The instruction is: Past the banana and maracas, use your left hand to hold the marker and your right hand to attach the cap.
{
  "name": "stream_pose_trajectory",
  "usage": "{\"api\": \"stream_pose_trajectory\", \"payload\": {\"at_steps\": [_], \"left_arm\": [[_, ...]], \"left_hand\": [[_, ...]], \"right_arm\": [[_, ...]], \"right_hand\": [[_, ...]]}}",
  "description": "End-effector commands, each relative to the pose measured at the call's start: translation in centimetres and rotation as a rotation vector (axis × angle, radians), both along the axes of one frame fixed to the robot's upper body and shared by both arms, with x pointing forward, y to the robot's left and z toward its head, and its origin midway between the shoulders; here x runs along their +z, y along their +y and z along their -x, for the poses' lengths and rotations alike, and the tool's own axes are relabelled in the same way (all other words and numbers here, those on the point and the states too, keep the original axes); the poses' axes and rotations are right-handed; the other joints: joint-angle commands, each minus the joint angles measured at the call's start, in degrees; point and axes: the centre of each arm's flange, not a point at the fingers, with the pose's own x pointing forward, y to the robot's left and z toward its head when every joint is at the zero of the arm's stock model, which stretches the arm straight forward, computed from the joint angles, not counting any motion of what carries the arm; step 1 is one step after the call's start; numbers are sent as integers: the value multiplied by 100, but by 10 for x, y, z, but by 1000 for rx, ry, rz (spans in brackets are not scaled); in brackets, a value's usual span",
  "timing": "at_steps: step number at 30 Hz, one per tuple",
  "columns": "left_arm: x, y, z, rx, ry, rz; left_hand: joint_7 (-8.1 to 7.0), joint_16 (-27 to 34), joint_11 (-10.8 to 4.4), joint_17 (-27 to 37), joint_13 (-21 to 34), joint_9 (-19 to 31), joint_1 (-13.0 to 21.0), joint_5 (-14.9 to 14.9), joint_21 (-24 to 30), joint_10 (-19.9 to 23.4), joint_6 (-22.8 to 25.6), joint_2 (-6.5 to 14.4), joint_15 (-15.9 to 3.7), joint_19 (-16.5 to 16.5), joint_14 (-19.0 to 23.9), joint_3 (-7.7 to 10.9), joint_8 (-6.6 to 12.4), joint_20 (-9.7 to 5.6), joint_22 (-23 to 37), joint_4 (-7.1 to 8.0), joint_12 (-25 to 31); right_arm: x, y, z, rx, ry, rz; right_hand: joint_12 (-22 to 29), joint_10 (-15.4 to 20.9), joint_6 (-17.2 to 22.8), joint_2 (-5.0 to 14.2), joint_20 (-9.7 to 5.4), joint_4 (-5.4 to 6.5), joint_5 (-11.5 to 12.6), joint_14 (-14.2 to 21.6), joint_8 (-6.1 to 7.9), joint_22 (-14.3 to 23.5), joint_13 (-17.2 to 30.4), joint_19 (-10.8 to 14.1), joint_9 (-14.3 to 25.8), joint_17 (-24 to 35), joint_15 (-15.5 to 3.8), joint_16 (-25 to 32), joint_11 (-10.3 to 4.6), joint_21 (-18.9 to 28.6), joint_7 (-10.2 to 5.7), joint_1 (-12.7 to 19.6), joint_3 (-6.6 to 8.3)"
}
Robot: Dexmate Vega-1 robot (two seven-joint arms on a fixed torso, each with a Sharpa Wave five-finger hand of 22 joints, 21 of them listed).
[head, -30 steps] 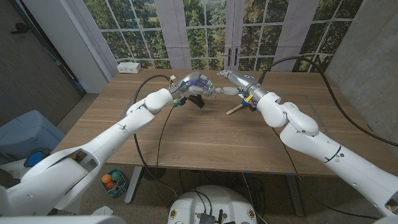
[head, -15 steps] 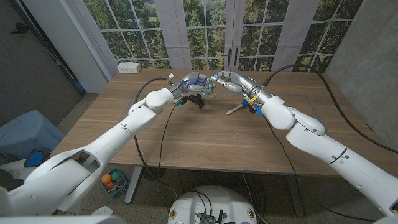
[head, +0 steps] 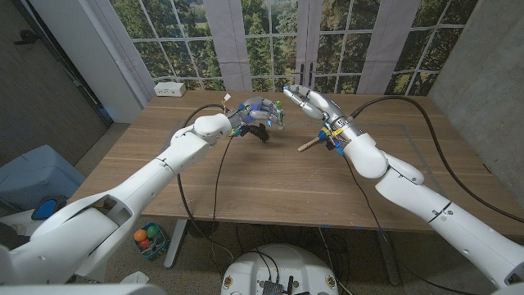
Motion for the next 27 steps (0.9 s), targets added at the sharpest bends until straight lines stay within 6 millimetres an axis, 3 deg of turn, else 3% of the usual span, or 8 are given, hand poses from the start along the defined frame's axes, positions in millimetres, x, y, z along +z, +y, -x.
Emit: {"api": "stream_pose_trajectory", "payload": {"at_steps": [1,6,10,12,16,23,27], "left_arm": [[6,-8,5,24,79,-9],[11,-15,5,18,128,-37],[16,-21,5,4,158,-88],[17,-23,6,4,165,-116],[20,-29,8,-9,184,-165],[21,-37,8,-82,234,-207],[20,-40,7,-111,262,-215]], "left_hand": [[-51,25,-244,1134,-204,119,-26,66,-10,191,-50,32,-1513,42,1320,231,80,-726,11,178,-69],[-44,50,-229,1183,-377,231,-41,138,16,399,-48,12,-1510,87,1371,265,142,-649,52,176,-48],[-38,97,-184,1245,-482,345,-86,306,33,532,5,-55,-1505,151,1466,342,231,-622,131,163,-17],[-22,126,-160,1285,-420,369,-119,446,34,583,33,-108,-1502,185,1517,408,258,-614,181,145,48],[6,174,-127,1371,-304,426,-192,697,23,639,98,-176,-1502,214,1571,517,323,-637,227,115,132],[34,206,-117,1438,-232,422,-206,804,4,643,102,-192,-1501,223,1579,553,323,-649,194,97,164],[49,214,-109,1466,-200,427,-213,844,5,631,81,-195,-1501,231,1570,563,318,-657,181,92,171]], "right_arm": [[-4,6,2,15,-64,41],[-2,9,3,-10,-73,69],[0,9,1,-19,-65,74],[1,9,0,-24,-64,73],[4,9,-2,-16,-61,74],[8,13,-7,-38,-39,79],[9,15,-12,-51,-17,78]], "right_hand": [[-2,58,94,32,34,-18,-4,3,21,15,-23,29,1,-40,-191,-59,-18,-28,-39,-40,66],[-89,-49,11,145,-175,-42,14,-222,-58,0,-154,-118,-13,-215,-330,-296,-149,-136,-227,2,257],[-145,-137,-144,144,-289,-72,17,-417,-130,-21,-279,-342,-27,-382,-382,-506,-205,-282,-187,39,411],[-166,-178,-268,108,-340,-69,8,-516,-166,-34,-352,-472,-33,-484,-367,-620,-198,-374,-59,13,455],[-189,-247,-376,54,-380,-25,-8,-576,-180,-45,-434,-538,-36,-590,-261,-715,-146,-452,51,-90,451],[-228,-412,-627,-18,-347,92,-17,-653,-206,-57,-598,-668,-41,-761,-109,-840,35,-610,252,-366,390],[-243,-519,-761,-6,-304,145,-5,-733,-215,-60,-674,-759,-44,-829,-86,-893,81,-697,288,-490,376]]}}
